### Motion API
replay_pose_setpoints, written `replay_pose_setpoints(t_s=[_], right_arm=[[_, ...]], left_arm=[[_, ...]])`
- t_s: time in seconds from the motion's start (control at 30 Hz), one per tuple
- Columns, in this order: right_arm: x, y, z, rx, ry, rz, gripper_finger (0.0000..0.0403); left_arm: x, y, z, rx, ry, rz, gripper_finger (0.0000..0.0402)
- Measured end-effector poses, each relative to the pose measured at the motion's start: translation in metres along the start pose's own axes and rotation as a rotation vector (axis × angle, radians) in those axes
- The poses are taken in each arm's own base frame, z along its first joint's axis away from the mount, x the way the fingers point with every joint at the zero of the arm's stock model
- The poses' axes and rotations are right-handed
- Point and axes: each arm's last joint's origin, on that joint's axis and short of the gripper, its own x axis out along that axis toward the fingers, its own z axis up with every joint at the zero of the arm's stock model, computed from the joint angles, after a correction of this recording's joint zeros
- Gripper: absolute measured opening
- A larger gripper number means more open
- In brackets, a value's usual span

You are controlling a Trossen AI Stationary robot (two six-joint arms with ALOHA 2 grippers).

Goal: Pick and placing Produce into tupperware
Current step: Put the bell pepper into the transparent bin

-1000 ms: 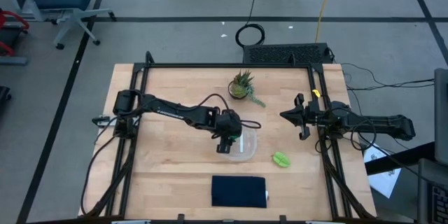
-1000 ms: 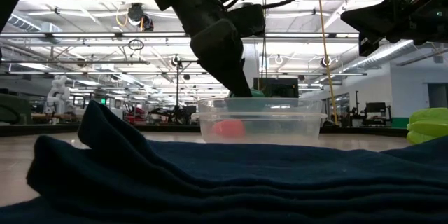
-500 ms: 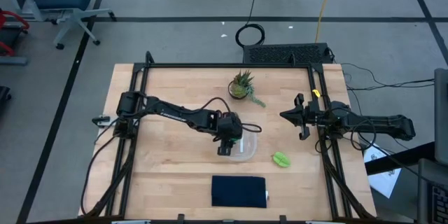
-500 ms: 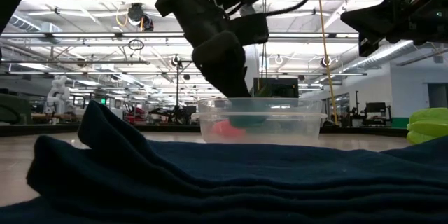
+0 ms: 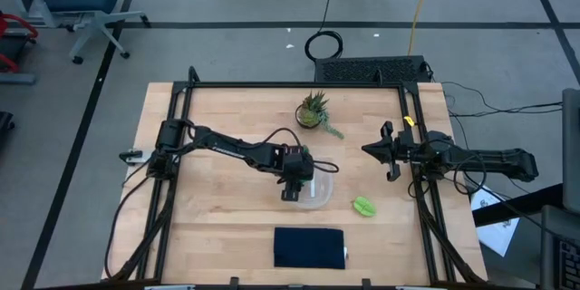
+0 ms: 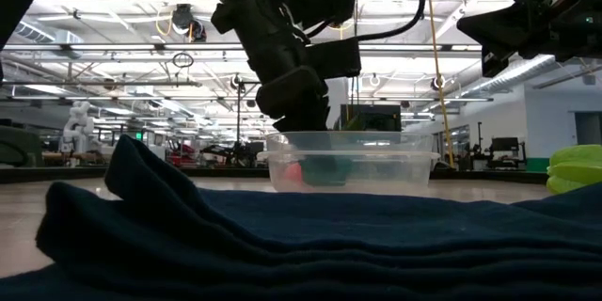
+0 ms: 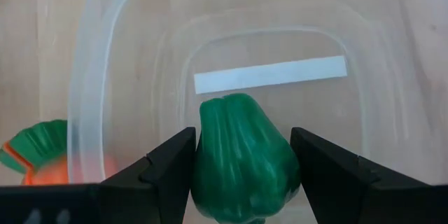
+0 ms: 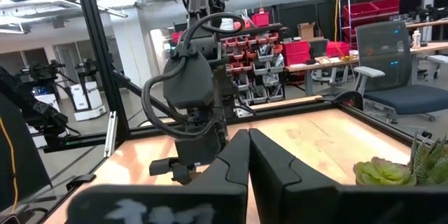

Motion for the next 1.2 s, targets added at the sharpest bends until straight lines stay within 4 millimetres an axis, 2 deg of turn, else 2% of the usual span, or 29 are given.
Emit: replay_pose_setpoints(t_s=[0.23, 0.93, 1.2], right_arm=[[0.0001, 0.0000, -0.0001, 0.000, 0.001, 0.000, 0.0000], [0.0001, 0.0000, -0.0001, 0.000, 0.001, 0.000, 0.0000], [0.0001, -0.0001, -0.0001, 0.000, 0.001, -0.001, 0.0000]], left_arm=[[0.0001, -0.0002, -0.0001, -0.012, -0.004, -0.049, 0.0230], [0.0006, 0.0064, -0.0012, -0.044, 0.000, -0.046, 0.0230], [0.0007, 0.0009, -0.0016, 0.041, 0.013, -0.001, 0.0230]])
